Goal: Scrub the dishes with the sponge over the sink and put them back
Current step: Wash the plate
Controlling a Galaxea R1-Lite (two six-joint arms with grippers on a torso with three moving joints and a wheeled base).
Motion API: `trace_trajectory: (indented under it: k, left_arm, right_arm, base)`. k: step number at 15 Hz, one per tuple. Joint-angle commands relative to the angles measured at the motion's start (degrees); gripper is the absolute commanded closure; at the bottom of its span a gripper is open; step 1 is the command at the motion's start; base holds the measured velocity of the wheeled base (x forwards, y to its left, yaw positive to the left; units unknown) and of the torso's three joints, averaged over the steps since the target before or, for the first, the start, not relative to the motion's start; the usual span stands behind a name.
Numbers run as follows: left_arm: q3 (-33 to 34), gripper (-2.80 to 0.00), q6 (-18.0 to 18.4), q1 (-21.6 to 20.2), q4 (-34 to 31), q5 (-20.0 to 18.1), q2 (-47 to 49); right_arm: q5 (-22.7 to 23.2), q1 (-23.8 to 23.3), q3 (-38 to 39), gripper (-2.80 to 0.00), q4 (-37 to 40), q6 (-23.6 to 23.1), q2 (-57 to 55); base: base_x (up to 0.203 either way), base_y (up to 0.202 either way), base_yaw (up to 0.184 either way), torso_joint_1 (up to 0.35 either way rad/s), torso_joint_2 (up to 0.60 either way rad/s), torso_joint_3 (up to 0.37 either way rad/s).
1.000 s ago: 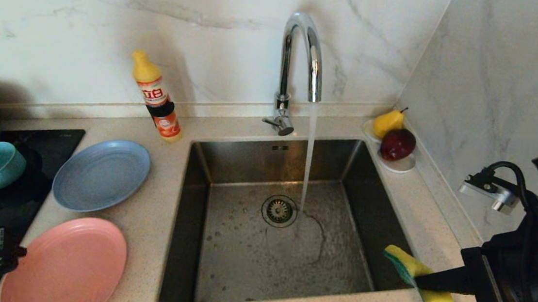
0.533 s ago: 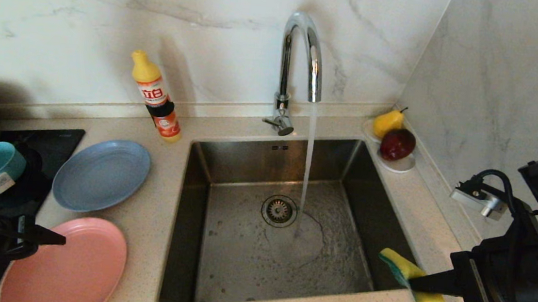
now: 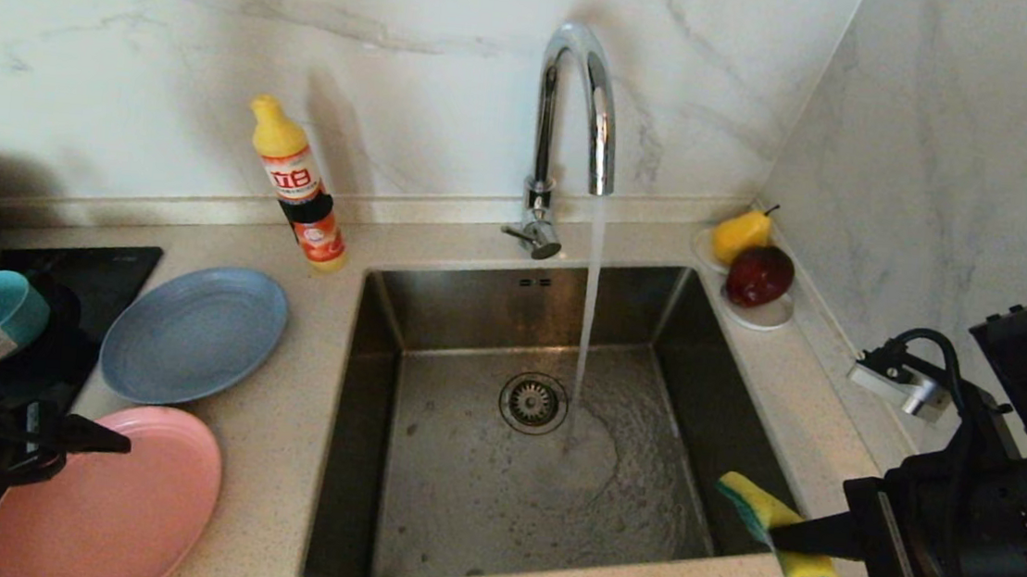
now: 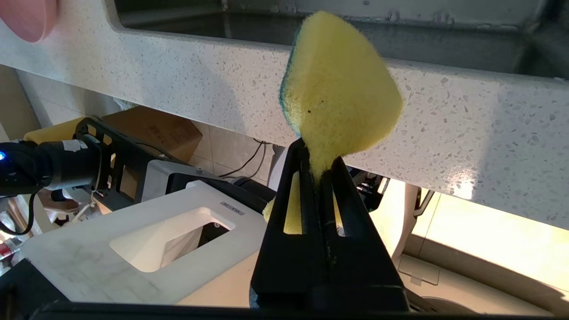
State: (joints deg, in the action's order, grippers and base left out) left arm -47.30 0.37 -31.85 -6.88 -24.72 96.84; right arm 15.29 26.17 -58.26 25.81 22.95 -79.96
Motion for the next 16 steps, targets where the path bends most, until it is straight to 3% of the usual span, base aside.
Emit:
trace_trajectory:
  k: [1, 4, 7, 10, 16]
  left_arm:
    - [-0.64, -2.8, -2.43, -0.13, -0.19, -1.12, -3.63]
    - [-2.22, -2.8, -4.38, 0.1, -4.18, -2.22, -9.65]
    - [-4.6, -2.8, -2.79, -2.38, -8.13, -1.42, -10.16]
    - [-2.41, -2.8, -0.57, -3.86, -7.59, -1.13, -6.29]
    - [1.86, -2.8, -0.65, -3.92, -4.28, -1.95, -0.27]
  right_arm:
    - [0.09, 0.02, 0.08, 0.0, 0.12, 0.16, 0.24]
    - [0.09, 0.02, 0.86, 0.0, 0.12, 0.16, 0.59]
    - [0.01, 0.02, -0.22, 0.0, 0.12, -0.19, 0.03]
    - [0.25, 0.11, -0.19, 0.0, -0.06, 0.07, -0.65]
    - [0.18, 0.19, -0.1, 0.0, -0.06, 0.34, -1.79]
  base:
    - [0.0, 0.0, 0.0, 0.0, 0.0, 0.0]
    - [0.0, 0.0, 0.0, 0.0, 0.0, 0.0]
    - [0.0, 0.0, 0.0, 0.0, 0.0, 0.0]
    - [0.0, 0.0, 0.0, 0.0, 0.0, 0.0]
    - [0.0, 0.0, 0.0, 0.0, 0.0, 0.0]
